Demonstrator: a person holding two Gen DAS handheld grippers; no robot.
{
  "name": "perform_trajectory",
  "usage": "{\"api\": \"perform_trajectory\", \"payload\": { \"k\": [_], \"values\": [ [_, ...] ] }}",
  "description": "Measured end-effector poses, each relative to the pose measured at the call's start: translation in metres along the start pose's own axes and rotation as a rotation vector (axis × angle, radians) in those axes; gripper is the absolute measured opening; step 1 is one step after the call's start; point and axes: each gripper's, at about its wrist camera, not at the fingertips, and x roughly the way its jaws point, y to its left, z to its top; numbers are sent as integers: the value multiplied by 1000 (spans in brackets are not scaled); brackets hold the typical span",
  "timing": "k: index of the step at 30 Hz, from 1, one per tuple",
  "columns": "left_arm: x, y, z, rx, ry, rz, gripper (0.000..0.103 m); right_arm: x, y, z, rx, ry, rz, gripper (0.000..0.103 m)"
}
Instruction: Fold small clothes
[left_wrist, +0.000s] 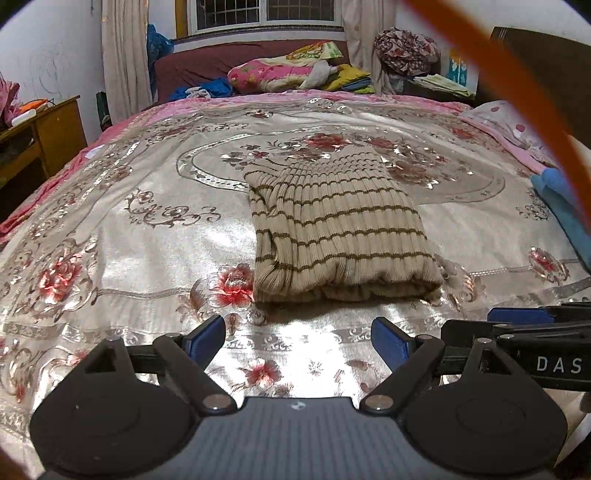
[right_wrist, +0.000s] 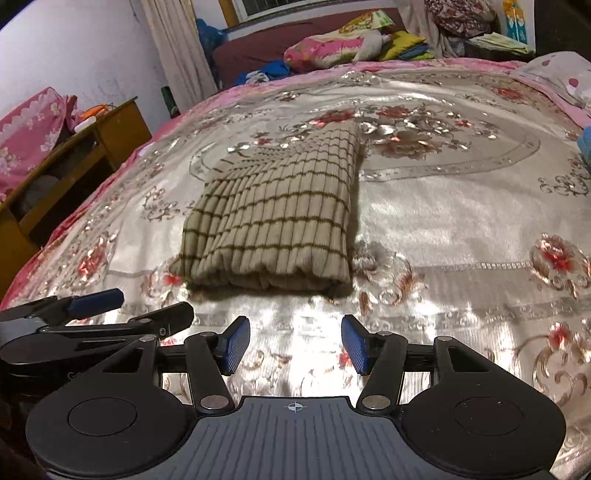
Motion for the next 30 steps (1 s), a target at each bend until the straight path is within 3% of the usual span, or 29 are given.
{"api": "perform_trajectory", "payload": {
  "k": [30],
  "values": [
    [-7,2,-10,-29,5,10,91,-6,1,-12,14,11,14,55]
  ]
}}
